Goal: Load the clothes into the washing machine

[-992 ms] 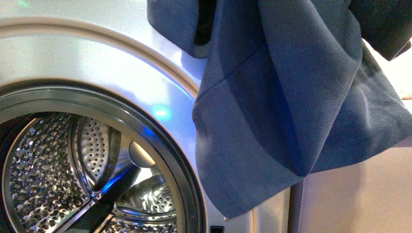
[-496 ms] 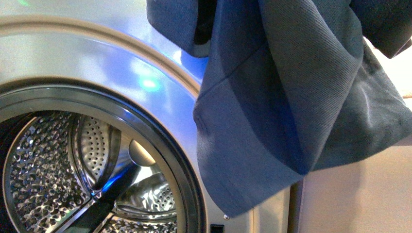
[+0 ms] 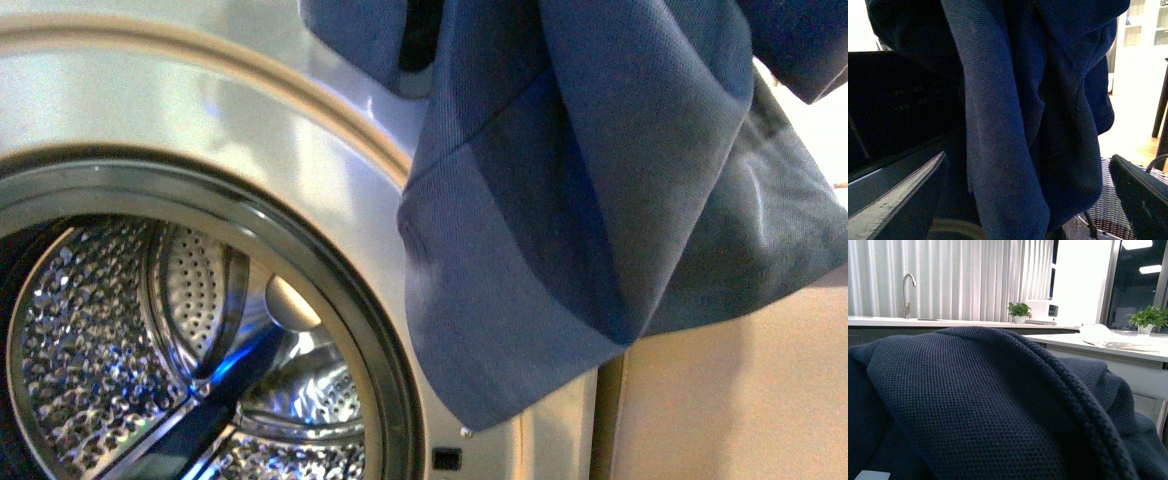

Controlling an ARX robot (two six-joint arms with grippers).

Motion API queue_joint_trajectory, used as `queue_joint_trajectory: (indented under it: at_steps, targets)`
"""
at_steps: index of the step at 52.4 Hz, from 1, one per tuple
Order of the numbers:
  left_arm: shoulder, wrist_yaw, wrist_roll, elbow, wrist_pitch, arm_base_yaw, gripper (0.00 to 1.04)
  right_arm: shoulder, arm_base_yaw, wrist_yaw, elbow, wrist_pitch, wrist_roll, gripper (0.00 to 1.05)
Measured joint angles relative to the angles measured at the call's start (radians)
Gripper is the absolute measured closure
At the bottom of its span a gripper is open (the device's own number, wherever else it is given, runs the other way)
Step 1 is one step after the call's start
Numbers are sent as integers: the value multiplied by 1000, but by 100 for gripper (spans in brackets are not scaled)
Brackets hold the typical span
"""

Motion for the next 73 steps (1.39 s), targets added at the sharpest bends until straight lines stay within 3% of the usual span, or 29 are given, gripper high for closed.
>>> queue_joint_trajectory:
  at_steps: [19, 42, 61, 73]
  targets:
    - [211, -72, 8, 126, -28, -137, 7, 0, 0, 0, 0, 0, 0, 91]
    - [228, -18, -134, 129, 127, -286, 7, 0, 0, 0, 0, 0, 0, 91]
    - [198, 33, -198, 106, 189, -276, 7, 0, 0, 0, 0, 0, 0, 91]
    - [212, -89, -136, 120, 90, -322, 7, 0, 0, 0, 0, 0, 0, 91]
